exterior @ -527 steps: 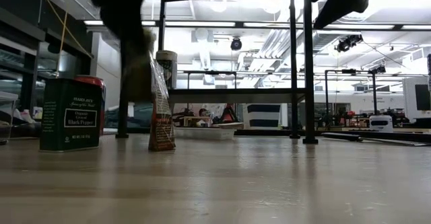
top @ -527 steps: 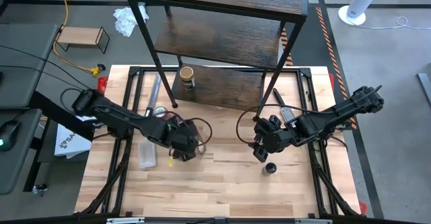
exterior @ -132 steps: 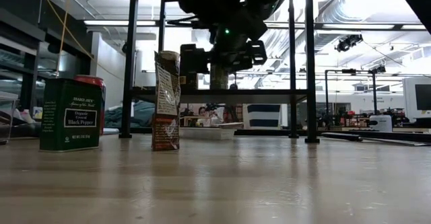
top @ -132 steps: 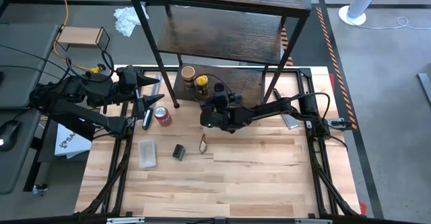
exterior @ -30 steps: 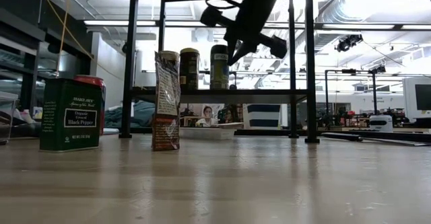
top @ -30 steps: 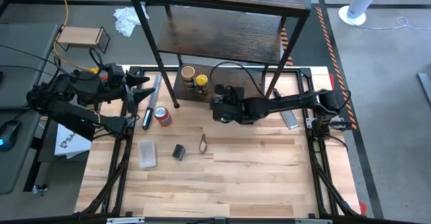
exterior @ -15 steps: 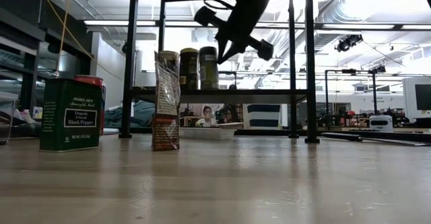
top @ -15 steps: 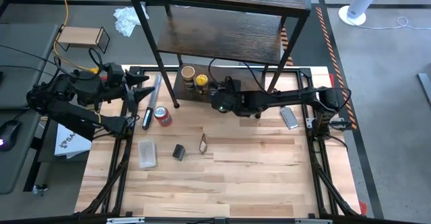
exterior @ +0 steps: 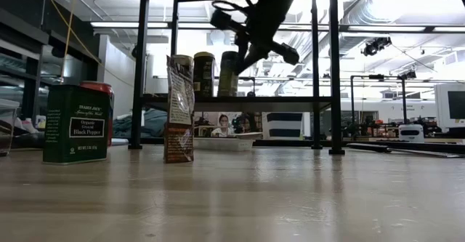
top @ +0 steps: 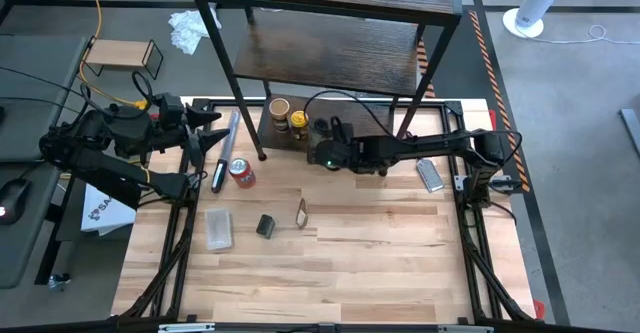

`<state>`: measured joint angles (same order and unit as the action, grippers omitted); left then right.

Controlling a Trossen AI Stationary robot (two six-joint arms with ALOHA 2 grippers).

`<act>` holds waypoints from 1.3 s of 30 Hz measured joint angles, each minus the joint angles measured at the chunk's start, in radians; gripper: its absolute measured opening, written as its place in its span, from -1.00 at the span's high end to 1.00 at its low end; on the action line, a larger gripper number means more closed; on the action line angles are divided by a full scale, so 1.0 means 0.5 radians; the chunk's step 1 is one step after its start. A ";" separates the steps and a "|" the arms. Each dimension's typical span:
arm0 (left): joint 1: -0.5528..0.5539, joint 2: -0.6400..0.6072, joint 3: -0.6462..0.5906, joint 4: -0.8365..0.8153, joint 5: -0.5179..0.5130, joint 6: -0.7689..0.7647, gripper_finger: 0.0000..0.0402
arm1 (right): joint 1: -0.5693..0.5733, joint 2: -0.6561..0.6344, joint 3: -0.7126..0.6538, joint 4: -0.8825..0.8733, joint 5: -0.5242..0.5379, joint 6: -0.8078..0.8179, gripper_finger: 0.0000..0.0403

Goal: Shelf spices
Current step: Put the black seasoning bottle on the bottom shelf aligned with the yellow seasoning bottle

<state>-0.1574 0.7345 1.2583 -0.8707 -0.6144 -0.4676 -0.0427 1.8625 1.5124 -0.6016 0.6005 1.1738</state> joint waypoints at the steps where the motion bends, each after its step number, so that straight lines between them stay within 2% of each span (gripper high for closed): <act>1: 0.000 0.000 0.000 -0.001 0.000 0.000 -0.44 | 0.013 0.000 0.000 0.022 -0.007 0.007 1.00; 9: 0.000 0.000 0.000 0.000 -0.009 0.050 -0.44 | 0.015 0.000 0.000 0.092 0.071 0.039 1.00; 20: 0.000 0.000 0.000 0.000 -0.008 0.050 -0.44 | -0.017 0.001 0.001 0.199 -0.247 0.020 1.00; 29: 0.000 0.000 0.000 0.000 -0.053 0.051 -0.44 | -0.095 0.001 0.001 0.261 -0.110 -0.029 1.00; 35: 0.000 0.000 0.000 -0.001 -0.053 0.050 -0.44 | -0.142 0.001 0.002 0.425 -0.159 -0.147 1.00; 39: 0.000 -0.001 0.000 -0.001 0.003 0.048 -0.44 | -0.123 -0.003 0.002 0.305 -0.237 -0.176 1.00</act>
<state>-0.1575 0.7342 1.2583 -0.8711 -0.6128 -0.4436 -0.1043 1.8611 1.5135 -0.4489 0.4819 1.0859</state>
